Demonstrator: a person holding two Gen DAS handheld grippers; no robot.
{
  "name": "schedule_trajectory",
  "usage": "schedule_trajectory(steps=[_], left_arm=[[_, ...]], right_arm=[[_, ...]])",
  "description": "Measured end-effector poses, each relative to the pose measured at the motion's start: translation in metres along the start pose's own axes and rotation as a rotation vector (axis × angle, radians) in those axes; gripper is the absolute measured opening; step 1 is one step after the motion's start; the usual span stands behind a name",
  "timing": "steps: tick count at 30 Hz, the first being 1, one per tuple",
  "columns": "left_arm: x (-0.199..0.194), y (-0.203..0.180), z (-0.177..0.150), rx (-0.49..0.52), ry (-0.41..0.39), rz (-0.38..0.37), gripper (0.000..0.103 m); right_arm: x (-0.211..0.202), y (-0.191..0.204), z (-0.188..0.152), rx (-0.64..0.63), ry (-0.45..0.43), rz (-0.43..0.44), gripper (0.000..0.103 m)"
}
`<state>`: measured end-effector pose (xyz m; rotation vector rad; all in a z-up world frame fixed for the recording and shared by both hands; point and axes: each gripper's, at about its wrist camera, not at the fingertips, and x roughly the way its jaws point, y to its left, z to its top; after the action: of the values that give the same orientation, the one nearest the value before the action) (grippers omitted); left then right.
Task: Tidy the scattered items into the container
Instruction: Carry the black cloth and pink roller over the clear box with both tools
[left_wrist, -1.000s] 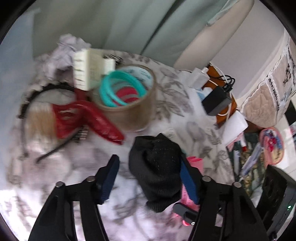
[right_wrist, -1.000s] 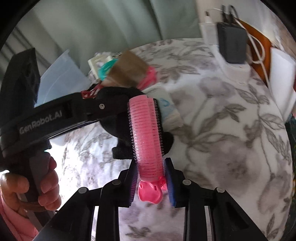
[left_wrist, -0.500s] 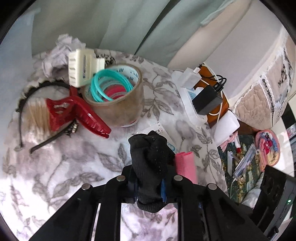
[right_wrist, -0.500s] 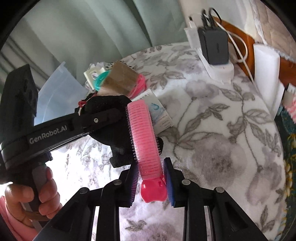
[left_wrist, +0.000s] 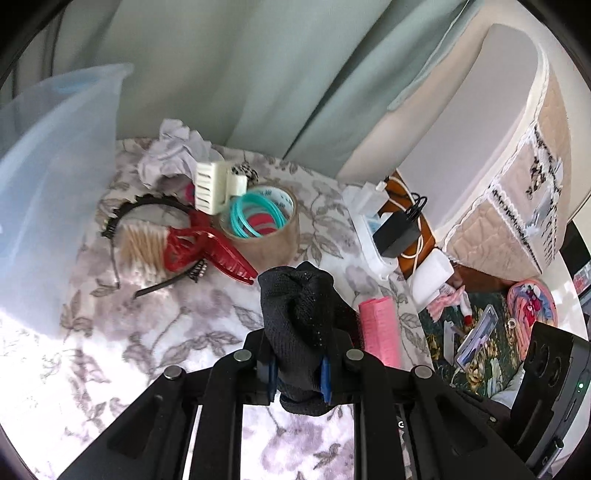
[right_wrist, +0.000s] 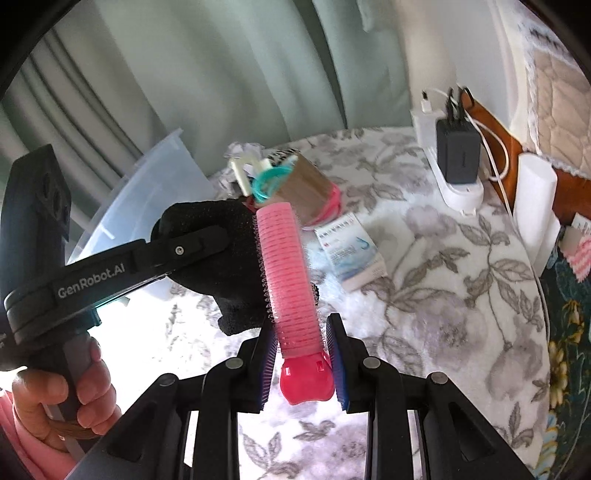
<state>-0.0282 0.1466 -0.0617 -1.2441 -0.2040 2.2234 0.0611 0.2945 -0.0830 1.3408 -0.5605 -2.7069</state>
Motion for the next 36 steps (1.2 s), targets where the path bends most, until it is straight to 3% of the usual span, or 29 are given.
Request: schedule_trajectory(steps=[14, 22, 28, 36], left_arm=[[-0.035, 0.019, -0.004, -0.047, -0.052, 0.004, 0.018], [-0.056, 0.030, 0.000, -0.042, -0.120, 0.091, 0.017], [-0.073, 0.048, 0.004, -0.072, -0.164, 0.120, 0.017], [-0.082, 0.046, 0.009, -0.045, -0.184, 0.126, 0.017]], right_arm=[[-0.010, 0.019, 0.001, -0.036, -0.013, 0.005, 0.030], [-0.014, -0.006, 0.005, 0.028, -0.028, -0.157, 0.026], [-0.018, -0.038, 0.001, 0.134, -0.028, -0.188, 0.026], [-0.038, -0.015, 0.016, 0.085, -0.085, -0.184, 0.026]])
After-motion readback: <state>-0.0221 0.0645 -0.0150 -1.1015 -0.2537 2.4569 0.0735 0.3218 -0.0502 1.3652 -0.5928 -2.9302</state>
